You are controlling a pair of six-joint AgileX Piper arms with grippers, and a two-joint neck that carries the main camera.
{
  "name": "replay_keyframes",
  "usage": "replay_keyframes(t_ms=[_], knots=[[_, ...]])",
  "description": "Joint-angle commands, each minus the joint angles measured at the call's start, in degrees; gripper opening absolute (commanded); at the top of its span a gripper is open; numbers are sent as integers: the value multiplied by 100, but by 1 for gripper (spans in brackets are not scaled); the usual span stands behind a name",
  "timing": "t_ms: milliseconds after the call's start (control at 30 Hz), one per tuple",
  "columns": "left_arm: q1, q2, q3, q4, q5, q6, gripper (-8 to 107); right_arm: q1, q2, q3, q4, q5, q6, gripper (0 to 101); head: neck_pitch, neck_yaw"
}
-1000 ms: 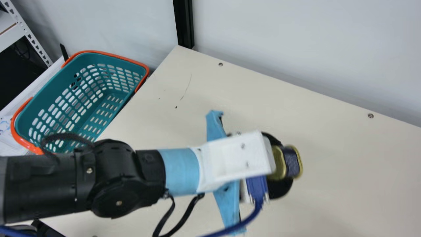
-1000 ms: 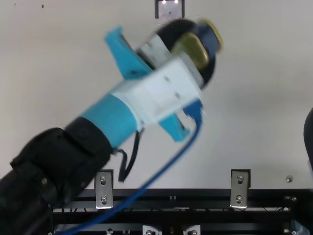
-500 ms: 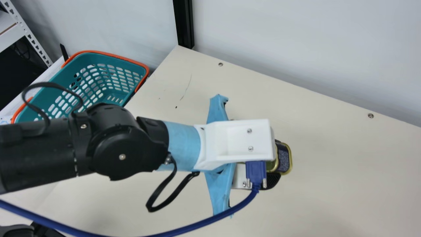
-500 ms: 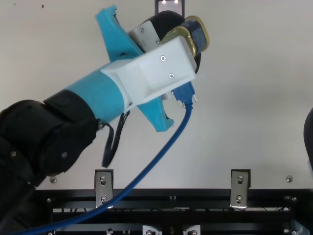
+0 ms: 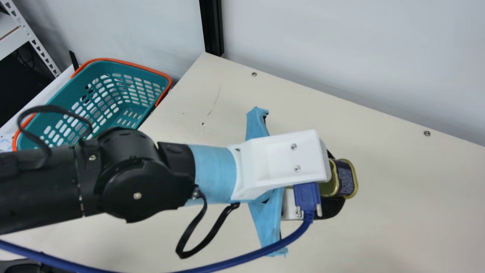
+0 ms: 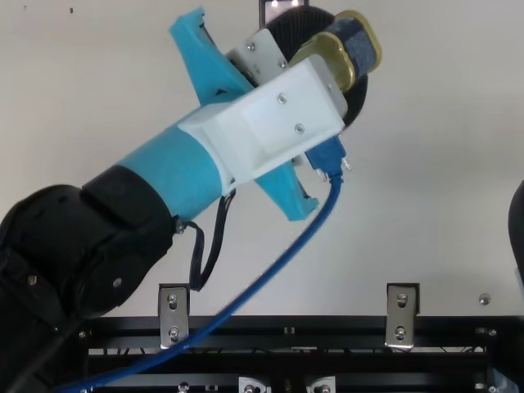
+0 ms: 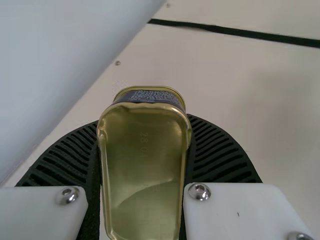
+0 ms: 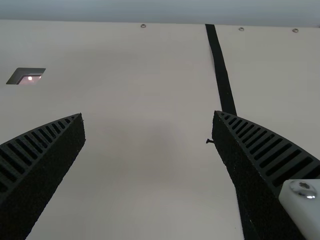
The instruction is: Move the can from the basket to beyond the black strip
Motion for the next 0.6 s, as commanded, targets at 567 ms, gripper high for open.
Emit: replay_keyframes(t_ms=[567], knots=[[-63,-227,119,100,-865,-1424,10,0,0,0,0,0,0,101,-215,85]])
